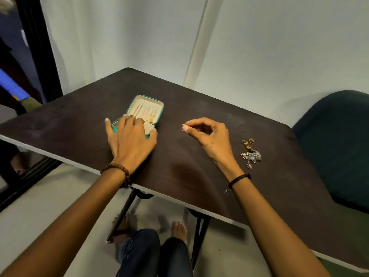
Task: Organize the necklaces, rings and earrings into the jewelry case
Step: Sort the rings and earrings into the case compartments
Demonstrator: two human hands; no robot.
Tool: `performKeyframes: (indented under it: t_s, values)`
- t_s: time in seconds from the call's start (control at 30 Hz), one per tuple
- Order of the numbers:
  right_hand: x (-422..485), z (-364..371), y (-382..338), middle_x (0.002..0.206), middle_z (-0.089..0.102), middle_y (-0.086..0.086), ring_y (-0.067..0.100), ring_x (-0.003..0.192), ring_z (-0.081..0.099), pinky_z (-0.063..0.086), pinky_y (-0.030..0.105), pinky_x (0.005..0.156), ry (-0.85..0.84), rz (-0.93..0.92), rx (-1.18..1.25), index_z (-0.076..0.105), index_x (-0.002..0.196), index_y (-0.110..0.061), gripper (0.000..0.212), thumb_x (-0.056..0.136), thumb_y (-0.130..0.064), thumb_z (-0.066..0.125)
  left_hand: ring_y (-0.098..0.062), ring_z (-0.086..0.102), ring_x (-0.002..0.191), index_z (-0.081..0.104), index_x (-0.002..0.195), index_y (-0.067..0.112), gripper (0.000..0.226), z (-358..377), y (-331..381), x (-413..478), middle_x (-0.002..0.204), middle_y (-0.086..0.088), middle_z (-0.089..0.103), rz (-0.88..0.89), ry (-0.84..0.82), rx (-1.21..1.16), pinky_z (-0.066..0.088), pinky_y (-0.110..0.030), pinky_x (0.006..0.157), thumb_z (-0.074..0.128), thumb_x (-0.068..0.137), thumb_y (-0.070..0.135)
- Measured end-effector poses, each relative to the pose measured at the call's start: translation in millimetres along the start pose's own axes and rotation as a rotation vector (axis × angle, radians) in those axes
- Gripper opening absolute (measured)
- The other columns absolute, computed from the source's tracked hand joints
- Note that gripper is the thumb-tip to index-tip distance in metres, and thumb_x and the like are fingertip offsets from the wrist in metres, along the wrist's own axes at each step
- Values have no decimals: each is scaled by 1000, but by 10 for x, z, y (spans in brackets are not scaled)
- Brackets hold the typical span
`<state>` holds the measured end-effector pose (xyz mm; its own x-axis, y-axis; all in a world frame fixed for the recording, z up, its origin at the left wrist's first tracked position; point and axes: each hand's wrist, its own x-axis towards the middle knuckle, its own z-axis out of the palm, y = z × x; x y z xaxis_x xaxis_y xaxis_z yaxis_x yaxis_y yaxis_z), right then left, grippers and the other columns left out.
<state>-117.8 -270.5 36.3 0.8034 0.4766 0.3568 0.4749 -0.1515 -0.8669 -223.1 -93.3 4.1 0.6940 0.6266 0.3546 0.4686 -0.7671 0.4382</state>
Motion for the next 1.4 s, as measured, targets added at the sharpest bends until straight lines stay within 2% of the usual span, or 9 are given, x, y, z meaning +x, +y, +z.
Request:
performKeyframes:
  t_s: [0.2, 0.37, 0.6, 0.73, 0.9, 1.3, 1.4]
  values:
    - [76, 349, -7, 91, 78, -3, 13, 90, 74, 60, 30, 87, -82, -7, -9, 79, 94, -14, 16, 82, -22, 84, -19, 34, 144, 51, 139, 15, 57, 87, -221, -233, 151, -4, 46, 16, 2, -100, 9, -51, 123, 45, 97, 53]
    - [167, 560, 24, 92, 78, -6, 7, 88, 73, 57, 20, 78, -138, -49, -72, 79, 97, -14, 16, 83, -21, 83, -19, 32, 146, 45, 145, 13, 64, 80, -272, -263, 154, -6, 43, 37, 23, -167, 6, -44, 125, 49, 96, 54]
    - [291, 816, 28, 98, 77, -6, 4, 95, 72, 59, 24, 82, -193, -79, -126, 79, 98, -14, 14, 85, -19, 81, -18, 30, 148, 44, 147, 14, 65, 110, -306, -248, 155, -6, 42, 35, 52, -201, -2, -38, 122, 51, 96, 54]
    - [297, 884, 8, 93, 77, -10, 11, 90, 71, 59, 21, 77, -235, -92, -186, 80, 96, -19, 12, 85, -21, 81, -18, 27, 149, 42, 148, 14, 66, 118, -325, -246, 156, -6, 40, 43, 48, -193, -2, -38, 122, 49, 96, 55]
    - [297, 916, -2, 93, 76, -7, 9, 83, 69, 55, 16, 73, -286, -155, -298, 80, 98, -16, 12, 86, -19, 80, -18, 27, 149, 44, 146, 14, 65, 125, -331, -246, 155, -6, 41, 46, 43, -181, 0, -40, 123, 47, 96, 56]
    - [376, 901, -44, 112, 72, -1, 7, 99, 64, 47, 5, 79, -423, -261, -507, 77, 110, -14, 21, 90, -11, 69, -17, 27, 149, 46, 145, 14, 64, 123, -341, -252, 154, -5, 43, 45, 42, -195, -1, -39, 123, 50, 95, 54]
    - [362, 910, -40, 115, 69, 2, 11, 105, 62, 46, 9, 87, -467, -349, -576, 75, 114, -13, 26, 92, -8, 62, -17, 30, 148, 48, 143, 13, 65, 142, -347, -255, 153, -5, 45, 49, 50, -187, 3, -41, 123, 47, 95, 57]
